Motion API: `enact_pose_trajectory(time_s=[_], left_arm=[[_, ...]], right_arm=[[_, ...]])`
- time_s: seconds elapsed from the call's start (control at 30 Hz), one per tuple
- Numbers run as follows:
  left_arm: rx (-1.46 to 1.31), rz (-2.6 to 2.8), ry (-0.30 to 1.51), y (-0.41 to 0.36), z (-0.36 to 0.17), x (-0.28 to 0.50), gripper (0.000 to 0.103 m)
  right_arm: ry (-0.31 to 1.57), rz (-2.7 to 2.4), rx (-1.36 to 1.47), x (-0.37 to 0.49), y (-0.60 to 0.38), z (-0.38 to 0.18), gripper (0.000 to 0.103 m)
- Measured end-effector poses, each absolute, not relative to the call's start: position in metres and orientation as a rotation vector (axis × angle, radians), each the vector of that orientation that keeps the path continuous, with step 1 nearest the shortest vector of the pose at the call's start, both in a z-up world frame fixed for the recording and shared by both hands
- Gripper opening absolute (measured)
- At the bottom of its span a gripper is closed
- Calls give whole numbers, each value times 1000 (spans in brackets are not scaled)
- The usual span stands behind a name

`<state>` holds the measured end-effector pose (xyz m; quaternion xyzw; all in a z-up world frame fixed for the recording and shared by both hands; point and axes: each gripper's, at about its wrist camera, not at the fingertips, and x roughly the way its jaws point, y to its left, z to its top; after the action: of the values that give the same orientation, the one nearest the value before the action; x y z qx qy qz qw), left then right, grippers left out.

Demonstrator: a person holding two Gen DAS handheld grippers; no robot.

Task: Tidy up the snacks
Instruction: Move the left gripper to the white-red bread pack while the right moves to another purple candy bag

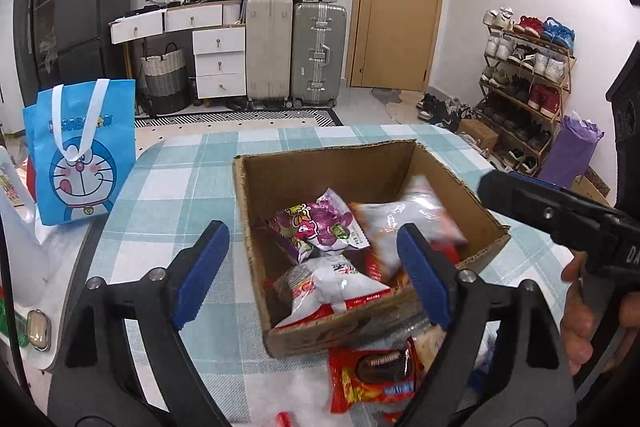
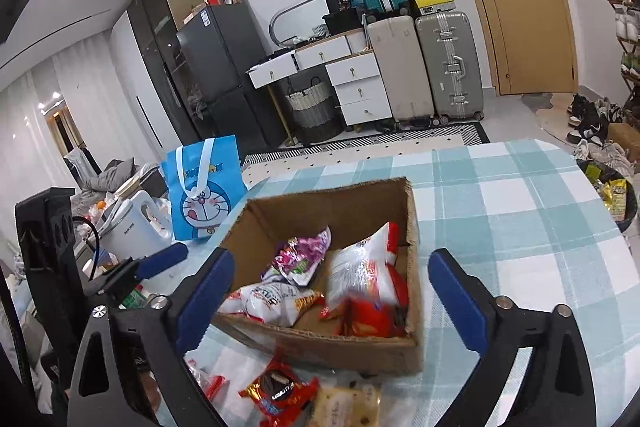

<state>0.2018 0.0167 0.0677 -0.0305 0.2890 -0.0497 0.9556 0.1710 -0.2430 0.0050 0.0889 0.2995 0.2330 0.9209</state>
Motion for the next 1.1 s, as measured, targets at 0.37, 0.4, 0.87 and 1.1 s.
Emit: enact_pose_trajectory(time_s=[0.37, 0.4, 0.87, 1.1], left_arm=[[-76, -98, 583, 31, 67, 151, 103], [-72, -96, 584, 31, 67, 146, 103], [-68, -84, 619, 42, 42, 101, 103], [-75, -71, 648, 50, 30, 90, 103]], right_arm=[[626, 492, 138, 133, -252, -1, 102], [627, 493, 133, 129, -252, -1, 102], [660, 473, 117, 94, -260, -17, 102], [682, 454, 131, 86, -260, -23, 102]])
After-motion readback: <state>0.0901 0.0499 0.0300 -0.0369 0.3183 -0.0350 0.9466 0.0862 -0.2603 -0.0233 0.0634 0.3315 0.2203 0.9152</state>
